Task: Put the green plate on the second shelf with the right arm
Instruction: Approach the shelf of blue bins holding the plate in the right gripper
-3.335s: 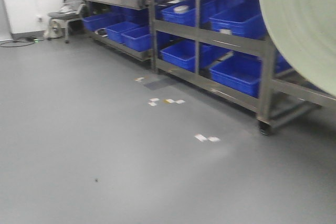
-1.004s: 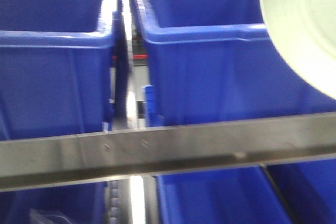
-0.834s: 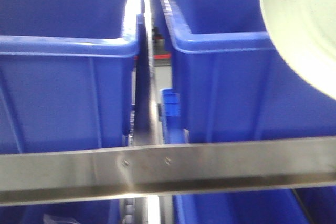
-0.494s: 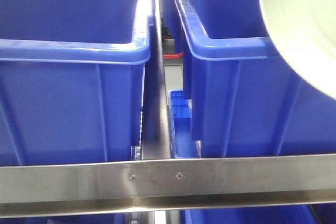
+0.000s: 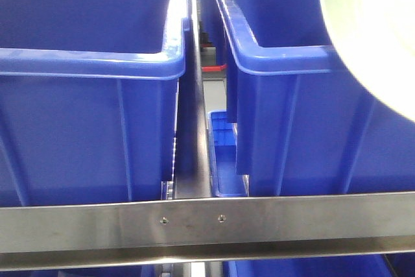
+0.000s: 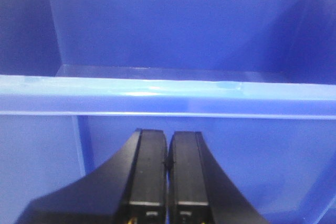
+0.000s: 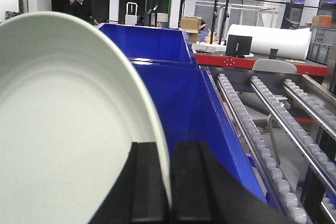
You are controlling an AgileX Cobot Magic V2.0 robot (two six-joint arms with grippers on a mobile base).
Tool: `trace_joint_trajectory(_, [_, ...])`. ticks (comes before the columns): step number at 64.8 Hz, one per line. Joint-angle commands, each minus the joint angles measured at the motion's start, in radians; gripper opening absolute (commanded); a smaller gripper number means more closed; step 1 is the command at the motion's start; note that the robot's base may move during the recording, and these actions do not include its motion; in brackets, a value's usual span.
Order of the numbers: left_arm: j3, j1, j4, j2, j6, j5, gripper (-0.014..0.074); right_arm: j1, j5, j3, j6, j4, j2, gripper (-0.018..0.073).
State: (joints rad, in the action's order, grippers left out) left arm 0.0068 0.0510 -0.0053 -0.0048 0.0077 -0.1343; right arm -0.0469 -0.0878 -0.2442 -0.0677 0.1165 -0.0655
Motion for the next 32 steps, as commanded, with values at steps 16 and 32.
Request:
trace_joint_trajectory(16, [0.042, 0.004, -0.009, -0.014, -0.008, 0.087, 0.013, 0.007, 0.229, -0.034, 0.0, 0.004, -0.011, 0.0057])
trace_joint_trajectory(32, [0.042, 0.004, -0.009, -0.014, -0.008, 0.087, 0.013, 0.007, 0.452, -0.034, 0.0, -0.013, -0.014, 0.0057])
